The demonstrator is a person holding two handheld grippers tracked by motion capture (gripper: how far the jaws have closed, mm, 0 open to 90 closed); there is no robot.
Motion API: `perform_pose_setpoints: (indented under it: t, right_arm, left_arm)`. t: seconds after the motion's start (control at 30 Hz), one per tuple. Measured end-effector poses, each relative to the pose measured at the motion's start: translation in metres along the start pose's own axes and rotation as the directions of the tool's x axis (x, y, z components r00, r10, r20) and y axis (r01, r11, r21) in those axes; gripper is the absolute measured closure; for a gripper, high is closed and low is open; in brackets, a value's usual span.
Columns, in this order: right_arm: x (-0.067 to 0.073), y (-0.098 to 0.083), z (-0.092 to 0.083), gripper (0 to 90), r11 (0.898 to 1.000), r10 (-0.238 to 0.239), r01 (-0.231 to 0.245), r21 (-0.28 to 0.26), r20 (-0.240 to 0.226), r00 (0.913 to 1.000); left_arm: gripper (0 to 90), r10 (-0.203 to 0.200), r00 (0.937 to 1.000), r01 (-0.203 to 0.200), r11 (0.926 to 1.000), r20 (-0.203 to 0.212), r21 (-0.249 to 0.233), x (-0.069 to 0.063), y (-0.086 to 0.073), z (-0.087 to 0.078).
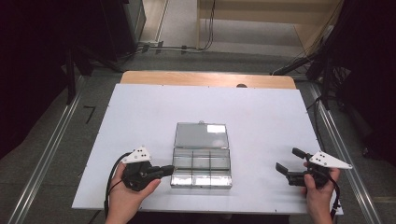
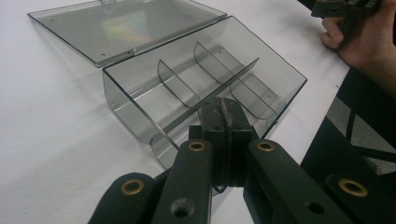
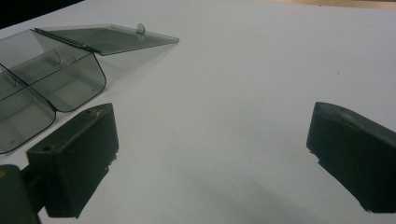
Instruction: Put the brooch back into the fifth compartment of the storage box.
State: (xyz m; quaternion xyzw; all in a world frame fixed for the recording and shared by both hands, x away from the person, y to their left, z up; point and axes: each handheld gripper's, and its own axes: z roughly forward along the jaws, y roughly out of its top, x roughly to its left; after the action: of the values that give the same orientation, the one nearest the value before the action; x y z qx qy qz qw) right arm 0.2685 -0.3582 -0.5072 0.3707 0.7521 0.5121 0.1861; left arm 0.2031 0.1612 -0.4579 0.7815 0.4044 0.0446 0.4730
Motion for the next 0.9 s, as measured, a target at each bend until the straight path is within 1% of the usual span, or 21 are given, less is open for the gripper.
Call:
perform_pose_setpoints:
  t: [0.67,0.9]
  right_arm:
    - [0.000,0.000,0.000,1.0,1.000,0.000,0.000,0.000,0.000,1.0000]
    - [0.000,0.000,0.000,0.9,1.000,-0.001,0.001,0.001,0.002,1.0000]
  left_arm:
    - [90.0,0.018,0.9995,-0.018,0.9996,0.027,0.022,-0.009,0.000,0.015]
    - [90.0,0.020,0.9992,-0.020,0.9996,0.036,0.019,-0.011,0.000,0.018]
